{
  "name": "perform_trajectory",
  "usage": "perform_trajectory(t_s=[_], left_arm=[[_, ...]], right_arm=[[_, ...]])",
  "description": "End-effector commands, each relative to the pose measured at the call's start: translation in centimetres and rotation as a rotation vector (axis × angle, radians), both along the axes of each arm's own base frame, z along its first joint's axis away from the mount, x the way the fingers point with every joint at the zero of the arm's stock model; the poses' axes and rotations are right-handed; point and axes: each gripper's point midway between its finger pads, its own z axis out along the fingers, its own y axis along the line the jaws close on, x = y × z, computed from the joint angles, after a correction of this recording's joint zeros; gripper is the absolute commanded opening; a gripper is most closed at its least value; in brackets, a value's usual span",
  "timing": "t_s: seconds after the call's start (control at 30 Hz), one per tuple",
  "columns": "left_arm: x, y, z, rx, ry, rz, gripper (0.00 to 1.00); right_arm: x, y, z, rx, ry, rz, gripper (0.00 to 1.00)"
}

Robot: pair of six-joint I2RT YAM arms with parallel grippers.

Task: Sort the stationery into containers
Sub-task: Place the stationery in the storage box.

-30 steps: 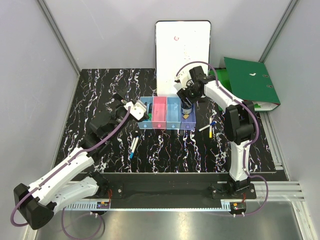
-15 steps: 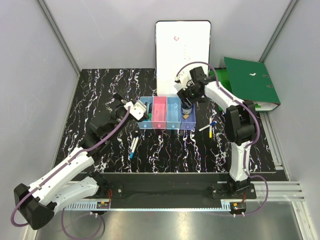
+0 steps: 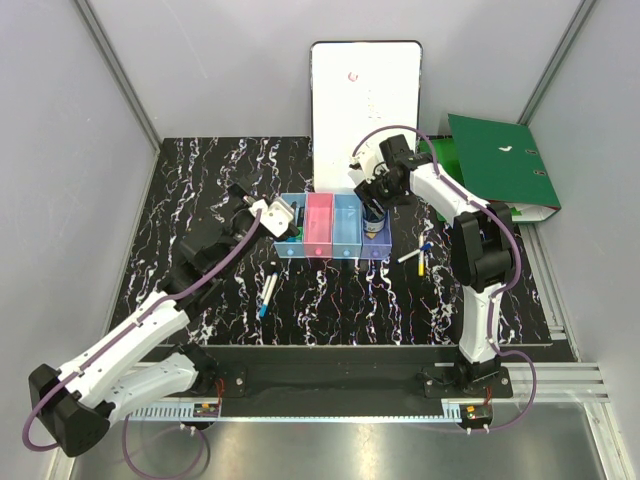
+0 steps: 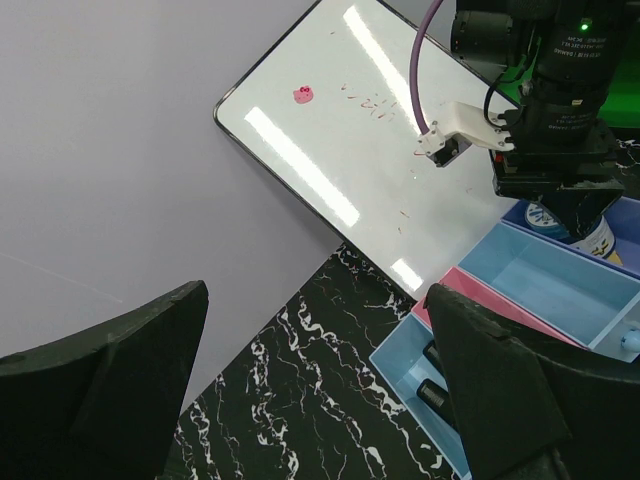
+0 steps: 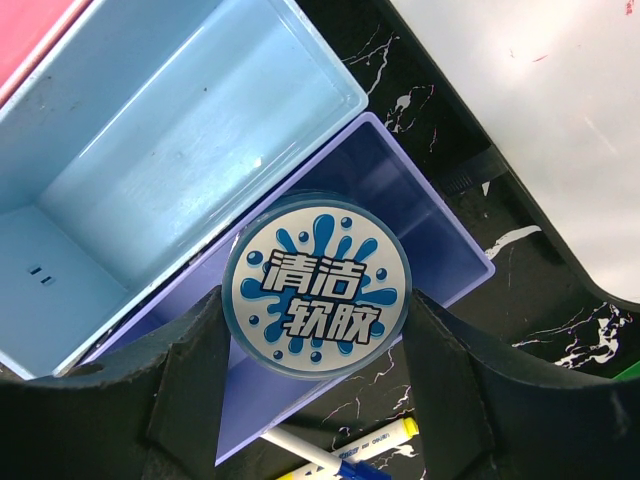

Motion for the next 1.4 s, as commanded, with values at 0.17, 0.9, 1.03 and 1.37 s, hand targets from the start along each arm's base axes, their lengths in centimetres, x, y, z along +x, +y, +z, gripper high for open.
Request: perform_trajectory(t_s=[0.17,0.9,1.03,1.37], left_arm=[[-0.2,-0.2,3.6,-0.072,-0.072,-0.020,0.99],[-0.1,-0.4,3.1,-0.064,-0.070,-0.024,0.99],[0.0,-0.4,3.3,-0.063,-0.074,-0.025,0.99],[0.0,-0.6,3.6,-0.071,-0.073,-0.032,0.99]], right_arm=[[0.2,0.2,1.2,0.011,-0.039,-0.023,0.59],[0.1,1.0,2.0,0.052,-0.057,0.013,0.87],[0.2,1.0,2.8,0.057,-0.078,0.015,0.87],[-0.1,0.8,5.3,0.066,-0.130,0.028,0.86]])
